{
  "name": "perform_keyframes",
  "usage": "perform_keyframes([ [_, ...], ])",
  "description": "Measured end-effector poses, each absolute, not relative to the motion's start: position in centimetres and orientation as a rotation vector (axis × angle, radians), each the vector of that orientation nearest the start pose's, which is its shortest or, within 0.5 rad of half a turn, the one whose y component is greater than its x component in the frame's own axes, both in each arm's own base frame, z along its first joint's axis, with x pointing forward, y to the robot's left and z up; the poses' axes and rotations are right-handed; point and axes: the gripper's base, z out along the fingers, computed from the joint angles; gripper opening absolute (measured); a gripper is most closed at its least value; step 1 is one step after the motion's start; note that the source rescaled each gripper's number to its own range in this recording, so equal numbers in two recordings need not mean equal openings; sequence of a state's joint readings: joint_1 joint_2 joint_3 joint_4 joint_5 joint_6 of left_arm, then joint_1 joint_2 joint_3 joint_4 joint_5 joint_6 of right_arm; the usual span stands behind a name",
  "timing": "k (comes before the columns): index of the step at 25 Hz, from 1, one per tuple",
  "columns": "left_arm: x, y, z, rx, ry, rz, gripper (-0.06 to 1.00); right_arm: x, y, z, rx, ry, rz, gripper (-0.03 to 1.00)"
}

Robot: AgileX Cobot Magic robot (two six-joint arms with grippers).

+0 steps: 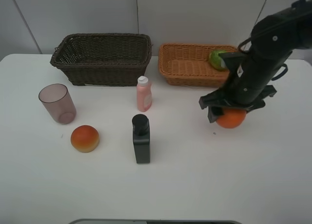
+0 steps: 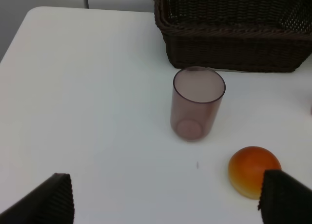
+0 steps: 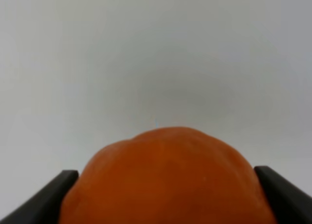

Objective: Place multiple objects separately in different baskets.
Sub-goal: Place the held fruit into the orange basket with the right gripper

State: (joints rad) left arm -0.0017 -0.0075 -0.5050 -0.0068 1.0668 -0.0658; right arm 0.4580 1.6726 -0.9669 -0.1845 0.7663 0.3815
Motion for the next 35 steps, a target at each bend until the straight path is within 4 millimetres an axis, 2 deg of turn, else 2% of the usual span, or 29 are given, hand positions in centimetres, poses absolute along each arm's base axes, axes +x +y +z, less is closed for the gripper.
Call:
perform_keyframes([
  [4,-0.7,-0.1,27.8,-0.065,2.037,-0.05,0.98,30.3,13.0,21.8,-0.265,2.77,-0.031,0.58],
  [7,-0.7,-0.1,27.8,-0.065,2.037,-0.05,0.98,32.5,12.8,24.2,-0.234,2.687,-0.007,0.58],
  [14,-0.7,-0.1,27.8,-0.065,2.037,-0.05,0.98,37.7,12.8,25.3,-0.258,2.608,-0.02,0.58],
  [21,-0.7,-0.1,27.8,-0.065,2.037,-0.05,0.98,42.6,13.7,23.7,-0.254,2.581,-0.025,0.58],
  [24,-0.7,-0.1,27.8,-0.065,2.037,-0.05,0.98,44.1,14.2,22.2,-0.257,2.58,-0.022,0.58],
  [35,-0.7,-0.1,27.8,-0.065,2.037,-0.05,0.98,46.3,15.3,17.3,-0.285,2.526,0.021,0.58],
])
